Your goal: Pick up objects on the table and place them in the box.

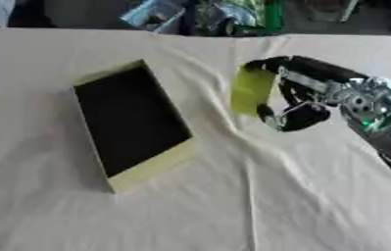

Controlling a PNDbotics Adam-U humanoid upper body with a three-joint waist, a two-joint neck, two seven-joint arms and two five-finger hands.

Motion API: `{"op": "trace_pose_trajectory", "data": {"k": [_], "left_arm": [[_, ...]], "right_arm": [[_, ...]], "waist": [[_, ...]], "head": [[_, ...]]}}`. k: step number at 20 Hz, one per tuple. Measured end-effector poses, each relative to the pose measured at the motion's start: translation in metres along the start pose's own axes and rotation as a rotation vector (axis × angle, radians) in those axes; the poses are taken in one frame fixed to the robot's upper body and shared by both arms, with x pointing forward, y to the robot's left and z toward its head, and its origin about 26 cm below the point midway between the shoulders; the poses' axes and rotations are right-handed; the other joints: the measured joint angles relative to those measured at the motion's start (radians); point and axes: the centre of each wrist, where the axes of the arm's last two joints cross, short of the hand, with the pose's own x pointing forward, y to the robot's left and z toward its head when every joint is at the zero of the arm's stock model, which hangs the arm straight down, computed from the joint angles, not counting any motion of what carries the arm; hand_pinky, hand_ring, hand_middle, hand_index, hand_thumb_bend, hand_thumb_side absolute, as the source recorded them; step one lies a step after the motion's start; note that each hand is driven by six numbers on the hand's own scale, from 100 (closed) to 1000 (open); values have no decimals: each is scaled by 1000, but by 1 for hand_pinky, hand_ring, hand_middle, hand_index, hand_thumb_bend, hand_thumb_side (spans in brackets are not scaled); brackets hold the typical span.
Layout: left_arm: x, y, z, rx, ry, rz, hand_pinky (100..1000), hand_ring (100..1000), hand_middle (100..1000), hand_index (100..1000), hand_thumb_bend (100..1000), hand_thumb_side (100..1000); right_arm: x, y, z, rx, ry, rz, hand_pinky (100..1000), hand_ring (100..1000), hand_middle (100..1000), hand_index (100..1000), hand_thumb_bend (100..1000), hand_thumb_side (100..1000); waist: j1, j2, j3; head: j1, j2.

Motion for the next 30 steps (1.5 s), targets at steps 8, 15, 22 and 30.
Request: {"op": "trace_pose_trajectory", "data": {"k": [8, 15, 22, 30], "left_arm": [[0, 0, 0, -4, 1, 0, 530, 646, 683, 689, 100, 591], [1, 0, -1, -10, -18, 2, 534, 643, 681, 690, 100, 628], [3, -3, -6, -15, -81, 18, 538, 644, 679, 692, 100, 643], [5, -7, -10, -28, -114, 37, 537, 644, 679, 691, 100, 641]], "right_arm": [[29, -27, 5, -97, -97, 9, 100, 175, 276, 448, 100, 112], [61, -35, -20, -108, -192, 14, 100, 176, 278, 446, 100, 128], [79, -15, -59, -45, -217, 11, 100, 182, 280, 444, 100, 128], [83, 19, -96, 30, -190, 6, 100, 203, 295, 461, 100, 125]], "waist": [[0, 0, 2], [0, -1, 20], [0, -1, 37], [-5, 0, 59]], "head": [[1, 0], [-12, 4], [-41, 12], [-63, 14]]}}
